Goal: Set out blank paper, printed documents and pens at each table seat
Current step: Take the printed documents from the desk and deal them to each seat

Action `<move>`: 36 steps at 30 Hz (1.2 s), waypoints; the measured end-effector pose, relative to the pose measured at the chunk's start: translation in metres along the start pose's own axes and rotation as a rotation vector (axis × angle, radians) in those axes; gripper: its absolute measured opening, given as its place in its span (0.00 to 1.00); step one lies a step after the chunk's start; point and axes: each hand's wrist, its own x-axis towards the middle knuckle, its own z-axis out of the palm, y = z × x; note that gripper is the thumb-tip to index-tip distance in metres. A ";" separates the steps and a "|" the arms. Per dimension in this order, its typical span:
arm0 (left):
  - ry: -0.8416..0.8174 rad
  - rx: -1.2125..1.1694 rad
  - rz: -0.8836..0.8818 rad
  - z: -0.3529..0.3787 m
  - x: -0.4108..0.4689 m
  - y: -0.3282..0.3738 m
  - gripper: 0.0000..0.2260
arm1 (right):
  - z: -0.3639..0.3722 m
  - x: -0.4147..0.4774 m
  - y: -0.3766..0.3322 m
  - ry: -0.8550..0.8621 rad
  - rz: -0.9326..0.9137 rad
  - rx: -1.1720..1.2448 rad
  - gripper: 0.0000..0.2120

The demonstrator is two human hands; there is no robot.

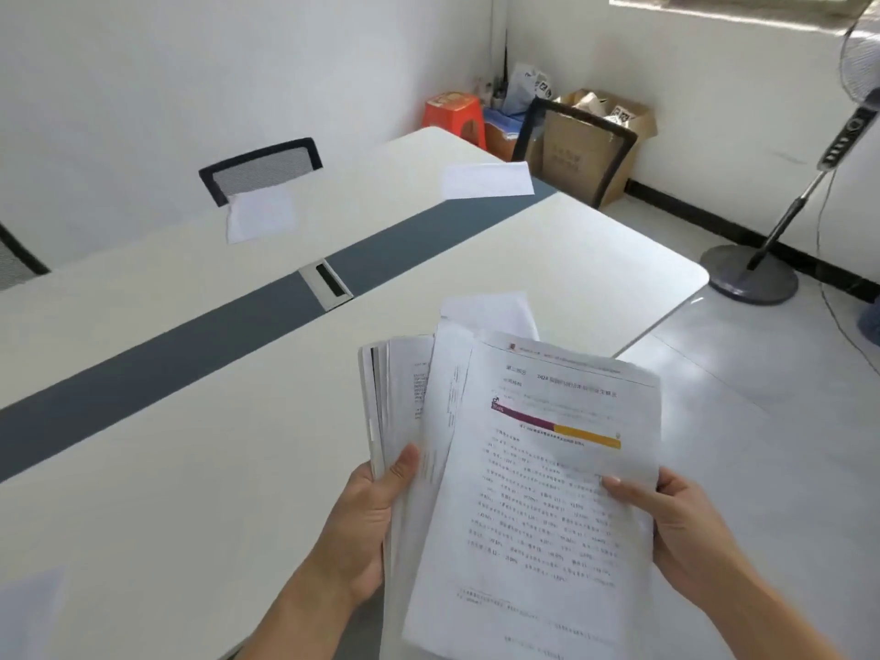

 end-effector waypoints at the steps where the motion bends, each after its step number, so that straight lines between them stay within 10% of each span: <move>1: 0.019 -0.020 0.007 -0.005 0.005 0.005 0.19 | 0.010 0.008 -0.001 0.010 -0.019 -0.004 0.17; 19: 0.018 -0.060 0.112 -0.108 0.074 0.084 0.15 | 0.182 0.115 -0.015 -0.096 -0.030 -0.186 0.07; 27: 0.484 0.158 0.386 -0.136 0.070 0.097 0.39 | 0.225 0.146 -0.007 -0.161 0.060 -0.301 0.07; 32: 0.456 0.002 0.293 -0.138 0.065 0.106 0.11 | 0.243 0.157 -0.007 -0.255 0.064 -0.296 0.12; 36: 0.401 -0.147 0.241 -0.137 0.059 0.112 0.18 | 0.254 0.163 -0.011 -0.332 0.022 -0.306 0.10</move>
